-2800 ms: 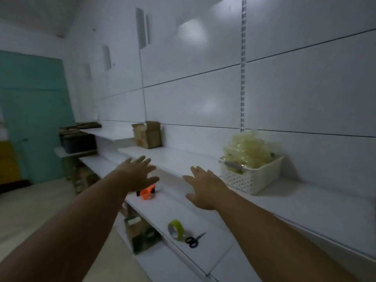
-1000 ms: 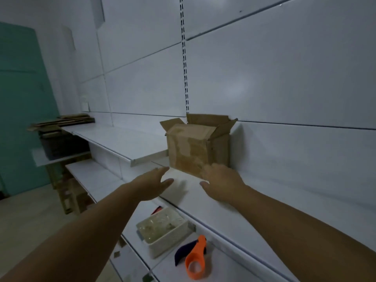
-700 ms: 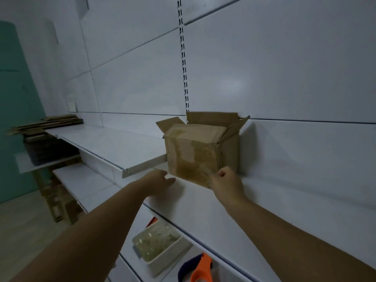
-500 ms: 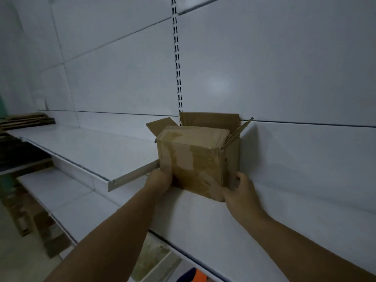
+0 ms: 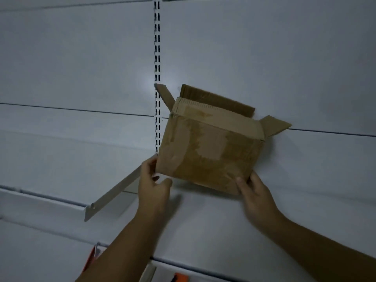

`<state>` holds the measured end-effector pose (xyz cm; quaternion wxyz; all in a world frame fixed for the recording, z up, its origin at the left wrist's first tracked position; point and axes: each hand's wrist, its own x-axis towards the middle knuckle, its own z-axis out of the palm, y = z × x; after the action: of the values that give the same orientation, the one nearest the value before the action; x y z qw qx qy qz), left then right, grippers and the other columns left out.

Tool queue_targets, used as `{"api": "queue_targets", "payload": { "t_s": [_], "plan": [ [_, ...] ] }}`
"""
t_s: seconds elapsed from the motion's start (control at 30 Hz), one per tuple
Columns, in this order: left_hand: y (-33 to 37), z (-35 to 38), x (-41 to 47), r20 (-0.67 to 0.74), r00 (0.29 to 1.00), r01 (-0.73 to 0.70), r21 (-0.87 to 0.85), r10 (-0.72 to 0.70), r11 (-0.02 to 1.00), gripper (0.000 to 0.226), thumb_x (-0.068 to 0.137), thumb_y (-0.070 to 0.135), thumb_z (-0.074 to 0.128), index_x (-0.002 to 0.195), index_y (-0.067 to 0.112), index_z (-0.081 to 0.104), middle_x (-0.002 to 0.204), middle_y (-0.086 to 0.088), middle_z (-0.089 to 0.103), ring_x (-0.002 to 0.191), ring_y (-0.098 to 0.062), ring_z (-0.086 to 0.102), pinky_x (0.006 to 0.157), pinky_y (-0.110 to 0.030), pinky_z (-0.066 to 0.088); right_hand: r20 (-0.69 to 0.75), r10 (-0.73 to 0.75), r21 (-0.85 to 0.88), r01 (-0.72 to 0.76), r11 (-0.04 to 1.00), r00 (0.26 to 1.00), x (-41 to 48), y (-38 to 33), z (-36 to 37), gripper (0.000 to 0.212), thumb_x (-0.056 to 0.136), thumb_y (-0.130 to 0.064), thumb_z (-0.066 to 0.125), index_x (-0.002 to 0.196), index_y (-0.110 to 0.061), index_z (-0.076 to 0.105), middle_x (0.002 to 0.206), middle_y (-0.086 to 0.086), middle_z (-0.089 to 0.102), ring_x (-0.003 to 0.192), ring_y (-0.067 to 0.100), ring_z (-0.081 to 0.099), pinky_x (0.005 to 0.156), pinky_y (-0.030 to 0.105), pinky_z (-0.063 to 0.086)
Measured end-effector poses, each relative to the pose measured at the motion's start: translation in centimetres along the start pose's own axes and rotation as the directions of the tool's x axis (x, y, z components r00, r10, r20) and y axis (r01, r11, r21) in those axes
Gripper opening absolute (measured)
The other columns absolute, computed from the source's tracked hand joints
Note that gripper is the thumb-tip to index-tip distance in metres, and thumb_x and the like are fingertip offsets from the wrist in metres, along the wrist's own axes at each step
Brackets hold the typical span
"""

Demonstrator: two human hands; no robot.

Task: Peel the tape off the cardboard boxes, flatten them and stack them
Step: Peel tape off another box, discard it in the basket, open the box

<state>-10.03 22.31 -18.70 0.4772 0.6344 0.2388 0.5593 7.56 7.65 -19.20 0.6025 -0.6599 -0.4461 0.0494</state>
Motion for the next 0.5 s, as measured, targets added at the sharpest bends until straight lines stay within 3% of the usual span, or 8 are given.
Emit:
{"api": "queue_targets", "payload": {
  "t_s": [0.13,0.23,0.33,0.43,0.5],
  "plan": [
    [1.0,0.1,-0.4,-0.038,0.991,-0.131,-0.018,0.13,0.991,0.047,0.079,0.022,0.066,0.12,0.037,0.049,0.12,0.008,0.056,0.11,-0.009,0.052,0.09,-0.03,0.043,-0.026,0.005,-0.034,-0.006,0.999,1.0,-0.9,-1.8,-0.6,0.034,0.093,-0.034,0.046,0.124,-0.023,0.054,0.11,-0.014,0.065,0.102,0.0,0.06,0.082,0.012,0.047],
    [2.6,0.3,-0.5,-0.043,0.975,-0.22,-0.021,0.219,0.975,0.044,0.082,0.032,0.059,0.122,0.041,0.043,0.118,0.023,0.049,0.109,0.013,0.043,0.09,-0.01,0.035,-0.088,0.068,-0.003,-0.069,0.998,0.994,-2.0,-4.4,-1.7,0.03,0.09,-0.036,0.05,0.111,-0.018,0.062,0.094,-0.01,0.071,0.085,0.004,0.068,0.079,0.026,0.055],
    [6.0,0.1,0.4,-0.038,0.931,-0.36,0.056,0.362,0.931,0.05,0.086,0.03,0.061,0.132,0.025,0.041,0.128,0.01,0.047,0.11,0.019,0.038,0.086,0.004,0.03,-0.039,0.128,-0.028,-0.129,0.991,0.991,-2.6,-8.3,-3.6,0.039,0.086,-0.046,0.051,0.086,-0.013,0.071,0.072,0.0,0.074,0.067,0.013,0.07,0.066,0.031,0.059],
    [11.9,0.1,2.5,0.018,0.868,-0.491,0.178,0.496,0.853,0.059,0.082,0.037,0.056,0.136,0.019,0.042,0.127,0.004,0.046,0.115,-0.005,0.046,0.099,-0.02,0.038,0.097,0.225,-0.028,-0.224,0.974,0.969,-2.9,-12.4,-5.5,0.062,0.083,-0.057,0.042,0.077,-0.002,0.071,0.065,0.013,0.072,0.06,0.024,0.07,0.051,0.027,0.056],
    [15.8,0.8,4.4,0.13,0.863,-0.499,0.373,0.488,0.782,0.048,0.08,0.041,0.049,0.125,0.027,0.053,0.117,0.002,0.055,0.111,-0.016,0.05,0.098,-0.037,0.04,0.189,0.246,-0.014,-0.248,0.969,0.951,-3.1,-14.4,-6.5,0.076,0.075,-0.067,0.036,0.073,0.0,0.071,0.065,0.02,0.071,0.056,0.028,0.069,0.047,0.024,0.053]
  ]
}}
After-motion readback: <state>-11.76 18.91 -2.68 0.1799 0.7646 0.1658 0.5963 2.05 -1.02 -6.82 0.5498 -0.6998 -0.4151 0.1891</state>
